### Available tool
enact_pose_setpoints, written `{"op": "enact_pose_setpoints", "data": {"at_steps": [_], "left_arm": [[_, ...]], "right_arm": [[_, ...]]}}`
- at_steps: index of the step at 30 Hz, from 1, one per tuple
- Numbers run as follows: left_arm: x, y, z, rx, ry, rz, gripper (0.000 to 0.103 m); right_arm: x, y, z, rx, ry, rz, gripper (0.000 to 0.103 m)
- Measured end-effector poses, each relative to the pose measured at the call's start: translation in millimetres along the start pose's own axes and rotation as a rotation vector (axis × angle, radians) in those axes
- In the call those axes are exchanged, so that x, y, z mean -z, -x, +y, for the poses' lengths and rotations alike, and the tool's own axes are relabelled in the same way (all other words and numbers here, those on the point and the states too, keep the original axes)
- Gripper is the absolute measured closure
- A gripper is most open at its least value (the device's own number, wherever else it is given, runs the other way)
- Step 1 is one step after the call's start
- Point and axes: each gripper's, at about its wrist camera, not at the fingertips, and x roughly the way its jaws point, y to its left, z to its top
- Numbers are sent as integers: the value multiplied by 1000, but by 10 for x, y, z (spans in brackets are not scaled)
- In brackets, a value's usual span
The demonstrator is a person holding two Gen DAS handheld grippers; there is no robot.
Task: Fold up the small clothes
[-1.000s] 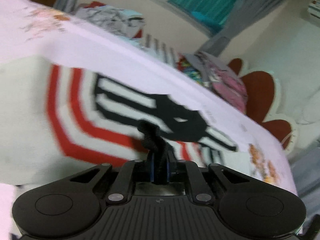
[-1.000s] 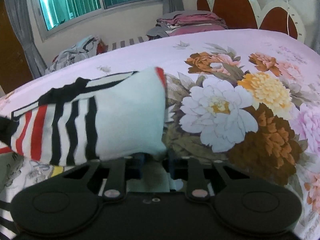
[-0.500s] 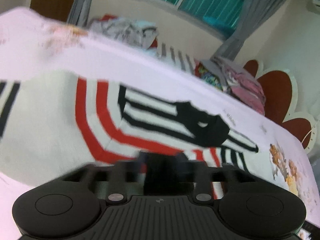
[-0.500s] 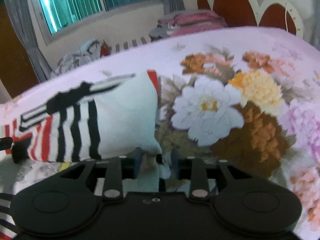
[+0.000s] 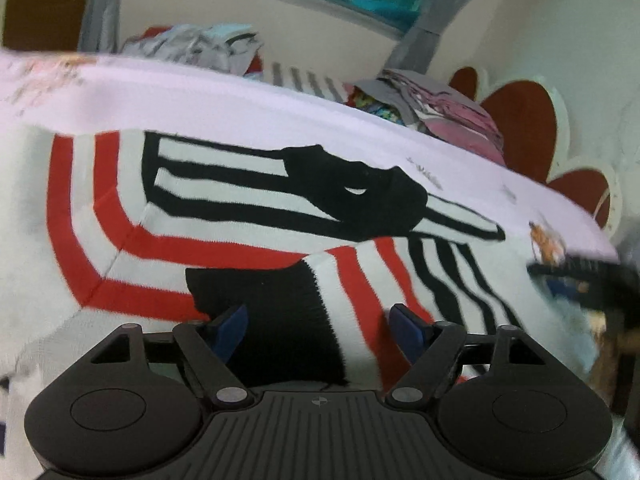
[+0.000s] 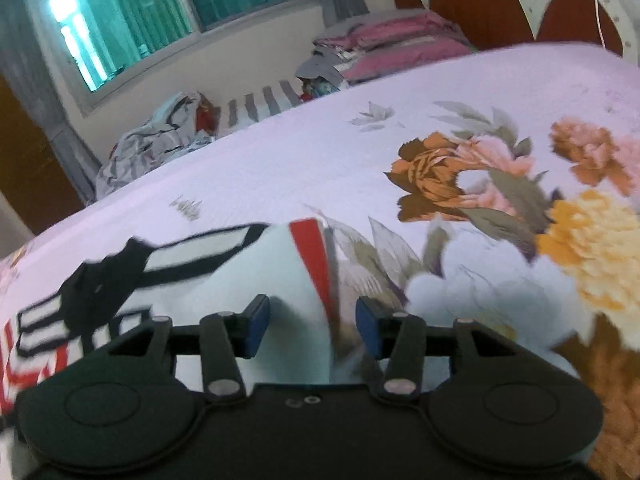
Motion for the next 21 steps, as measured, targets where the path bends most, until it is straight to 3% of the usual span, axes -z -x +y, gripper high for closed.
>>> {"op": "enact_pose_setpoints", "data": {"at_steps": [1,3,5,8,10,12,13,15,17,21], "left_arm": [[27,2,-12,-2,-26,-6,26],[50,10,-26,-4,-64,-11,26],[46,35,-25,-11,-79,-9,26],[34,63,4,-9,-65,-8,26],[-6,84,11,-11,-31,11,26],[-62,135,60,-6,36,20,26],[-74,189,94,-6,68,15,26],[-81,307,175,-24,107,-1,23],[-66,427,279,-62,135,-4,10],[19,726,631,-119,209,-25,9]], "right_arm": [[-33,-66,1,-10,-23,5,58],[-70,-142,47,-5,-18,4,81],[-49,-146,102,44,38,-13,91],[-9,-160,45,77,67,-36,93],[-15,-143,84,86,97,-31,91],[-7,-47,154,112,135,-43,75],[12,29,184,105,141,-48,72],[93,185,260,54,156,-61,65],[220,321,398,16,187,-58,63],[520,524,770,-83,234,-40,55]]}}
